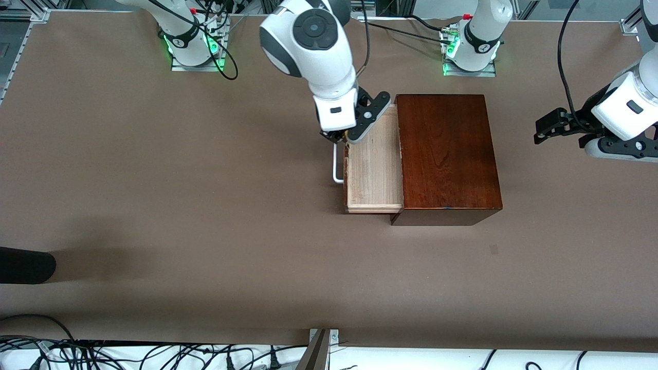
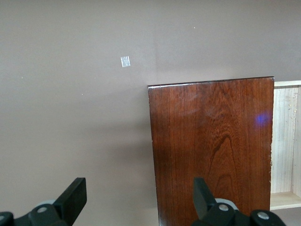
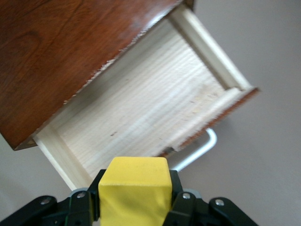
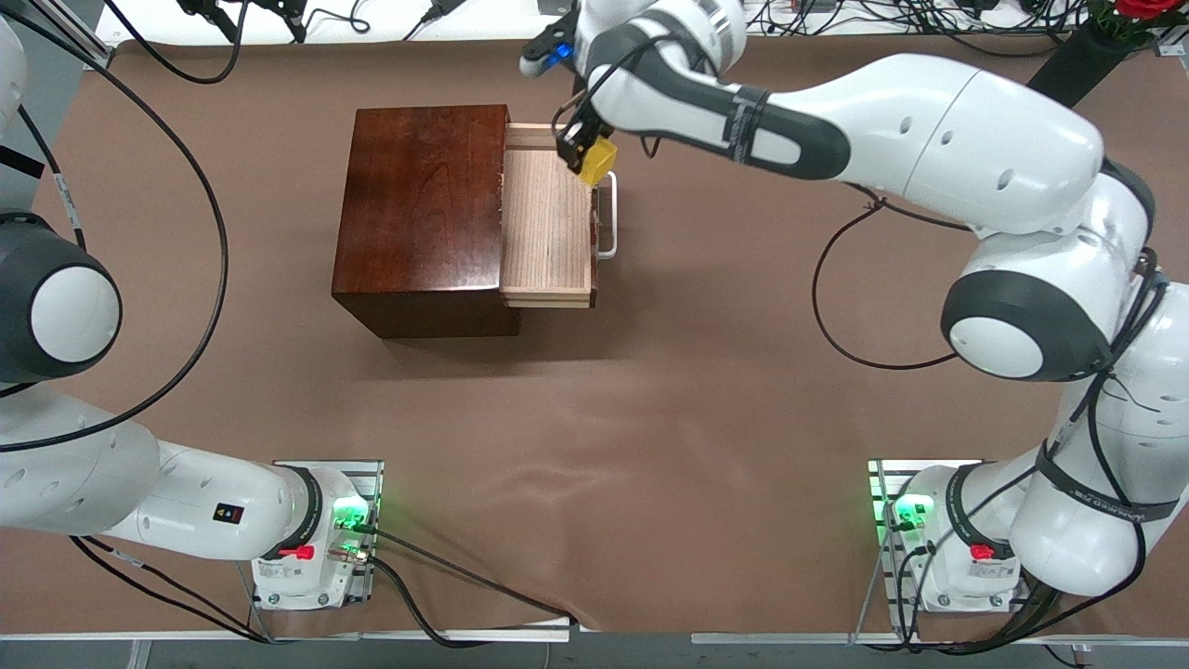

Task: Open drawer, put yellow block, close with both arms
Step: 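Carry the yellow cube with the right gripper over the open drawer, then lower the cube into the drawer and open the right gripper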

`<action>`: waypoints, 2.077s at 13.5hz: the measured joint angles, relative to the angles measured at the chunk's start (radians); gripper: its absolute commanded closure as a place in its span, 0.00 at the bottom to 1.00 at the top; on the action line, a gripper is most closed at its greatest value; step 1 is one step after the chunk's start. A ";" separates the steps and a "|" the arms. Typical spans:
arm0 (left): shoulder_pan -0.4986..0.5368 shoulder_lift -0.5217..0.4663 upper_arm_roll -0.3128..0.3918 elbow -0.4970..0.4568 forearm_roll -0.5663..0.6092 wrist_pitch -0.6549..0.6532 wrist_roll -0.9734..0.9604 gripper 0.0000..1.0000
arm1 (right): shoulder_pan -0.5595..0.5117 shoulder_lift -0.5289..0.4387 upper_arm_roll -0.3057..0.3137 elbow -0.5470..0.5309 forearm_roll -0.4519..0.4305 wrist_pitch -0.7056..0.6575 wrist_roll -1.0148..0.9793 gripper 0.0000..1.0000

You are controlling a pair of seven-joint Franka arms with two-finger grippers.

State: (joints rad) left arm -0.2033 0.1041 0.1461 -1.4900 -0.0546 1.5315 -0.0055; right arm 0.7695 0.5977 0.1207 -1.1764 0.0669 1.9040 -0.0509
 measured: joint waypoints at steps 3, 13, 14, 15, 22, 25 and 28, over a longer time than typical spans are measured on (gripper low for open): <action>0.001 0.000 0.000 0.001 0.004 0.000 0.000 0.00 | 0.063 0.044 -0.001 0.008 -0.033 0.035 0.000 0.91; 0.001 0.000 0.000 0.002 0.005 0.000 0.000 0.00 | 0.109 0.182 -0.031 0.075 -0.184 0.070 -0.303 0.91; 0.001 0.000 0.000 0.002 0.005 0.000 0.000 0.00 | 0.109 0.189 -0.032 0.075 -0.185 0.081 -0.320 0.91; 0.001 0.000 0.000 0.002 0.005 0.000 0.000 0.00 | 0.110 0.196 -0.032 0.075 -0.186 0.097 -0.333 0.91; 0.001 0.000 0.000 0.003 0.005 0.000 0.000 0.00 | 0.121 0.237 -0.031 0.076 -0.239 0.193 -0.484 0.91; 0.001 0.000 0.000 0.003 0.005 0.000 0.000 0.00 | 0.133 0.255 -0.031 0.076 -0.257 0.193 -0.495 0.84; 0.001 0.000 0.000 0.003 0.005 0.000 0.000 0.00 | 0.139 0.267 -0.031 0.076 -0.259 0.193 -0.495 0.71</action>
State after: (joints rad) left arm -0.2021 0.1040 0.1461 -1.4874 -0.0500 1.5315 -0.0055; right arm 0.9083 0.8651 0.0900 -1.1007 -0.1923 2.0973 -0.5460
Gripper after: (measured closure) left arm 0.000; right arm 0.445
